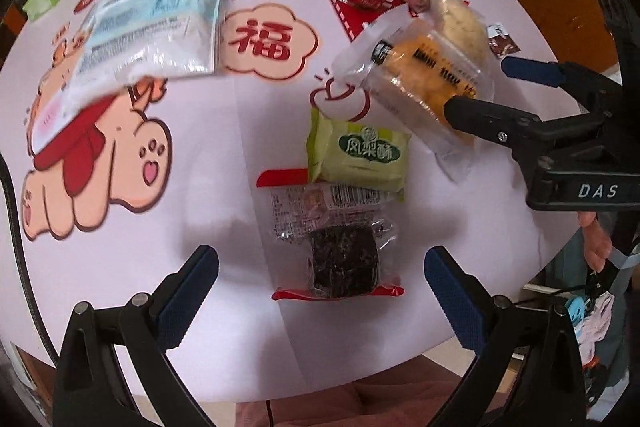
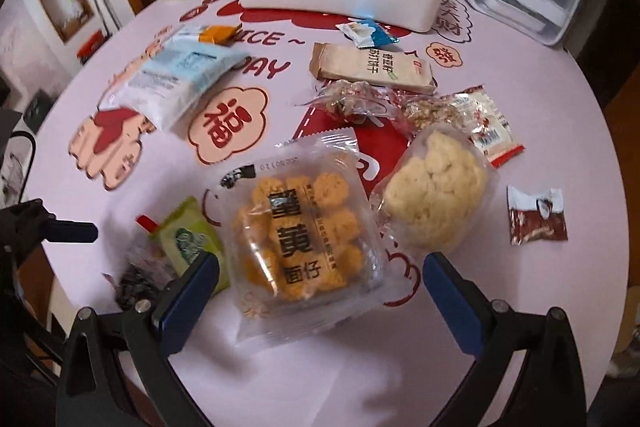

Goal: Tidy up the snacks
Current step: 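Grasp the dark jerky packet with the left tool while the right grasps the yellow cake packet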

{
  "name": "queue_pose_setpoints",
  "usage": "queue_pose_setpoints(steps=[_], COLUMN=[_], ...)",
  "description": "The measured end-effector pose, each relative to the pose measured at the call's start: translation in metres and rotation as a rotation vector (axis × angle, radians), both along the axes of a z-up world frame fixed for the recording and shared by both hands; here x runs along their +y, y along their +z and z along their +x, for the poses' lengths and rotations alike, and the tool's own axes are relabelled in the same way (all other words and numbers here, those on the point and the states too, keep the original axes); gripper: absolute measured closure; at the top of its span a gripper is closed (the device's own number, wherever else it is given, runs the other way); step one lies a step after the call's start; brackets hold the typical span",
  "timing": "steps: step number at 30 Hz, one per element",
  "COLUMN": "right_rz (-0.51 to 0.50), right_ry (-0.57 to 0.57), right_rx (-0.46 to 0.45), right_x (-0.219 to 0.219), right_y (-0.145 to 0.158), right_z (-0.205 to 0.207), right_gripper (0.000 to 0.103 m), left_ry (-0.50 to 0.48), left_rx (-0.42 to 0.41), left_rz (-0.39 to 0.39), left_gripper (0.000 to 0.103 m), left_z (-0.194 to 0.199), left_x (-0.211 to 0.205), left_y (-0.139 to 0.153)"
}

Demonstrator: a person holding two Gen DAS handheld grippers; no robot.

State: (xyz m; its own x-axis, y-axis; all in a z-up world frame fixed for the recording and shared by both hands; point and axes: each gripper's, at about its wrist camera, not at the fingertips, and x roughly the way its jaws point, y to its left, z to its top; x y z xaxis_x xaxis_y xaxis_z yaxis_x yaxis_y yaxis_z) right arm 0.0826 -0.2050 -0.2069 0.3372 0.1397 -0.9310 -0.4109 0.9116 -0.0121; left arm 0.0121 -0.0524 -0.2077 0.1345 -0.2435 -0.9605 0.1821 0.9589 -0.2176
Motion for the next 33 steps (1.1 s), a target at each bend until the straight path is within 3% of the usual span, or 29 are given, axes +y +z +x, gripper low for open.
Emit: queue_pose_setpoints(steps=[12, 17, 20, 23, 25, 29, 31, 33], right_rz=[0.014, -0.07, -0.057, -0.045, -0.062, -0.043, -0.039, -0.037], right_ry=[0.06, 0.105, 0.078, 0.042, 0.031, 0.016, 0.009, 0.003], right_rx=[0.082, 0.073, 0.091, 0.104, 0.107, 0.098, 0.088, 0.08], right_x=[0.013, 0.027, 0.027, 0.025, 0.024, 0.021, 0.019, 0.019], right_y=[-0.018, -0.027, -0.029, -0.03, -0.033, -0.03, -0.029, -0.027], right_z=[0.021, 0.017, 0.019, 0.021, 0.022, 0.02, 0.019, 0.018], right_gripper=[0.001, 0.001, 0.001, 0.011, 0.016, 0.022, 0.023, 0.025], left_ry=[0.038, 0.03, 0.012, -0.007, -0.037, -0.068, -0.072, -0.072], left_rx=[0.053, 0.041, 0.033, 0.023, 0.003, -0.004, -0.008, -0.007], left_rz=[0.004, 0.053, 0.093, 0.122, 0.147, 0.164, 0.143, 0.13], left_gripper=[0.001, 0.002, 0.006, 0.016, 0.032, 0.035, 0.045, 0.048], left_z=[0.001, 0.001, 0.0, -0.003, -0.006, 0.002, 0.003, 0.004], left_x=[-0.002, -0.008, -0.016, -0.024, -0.031, -0.047, -0.047, -0.05], left_y=[-0.02, -0.022, -0.023, -0.02, -0.016, -0.017, -0.015, -0.011])
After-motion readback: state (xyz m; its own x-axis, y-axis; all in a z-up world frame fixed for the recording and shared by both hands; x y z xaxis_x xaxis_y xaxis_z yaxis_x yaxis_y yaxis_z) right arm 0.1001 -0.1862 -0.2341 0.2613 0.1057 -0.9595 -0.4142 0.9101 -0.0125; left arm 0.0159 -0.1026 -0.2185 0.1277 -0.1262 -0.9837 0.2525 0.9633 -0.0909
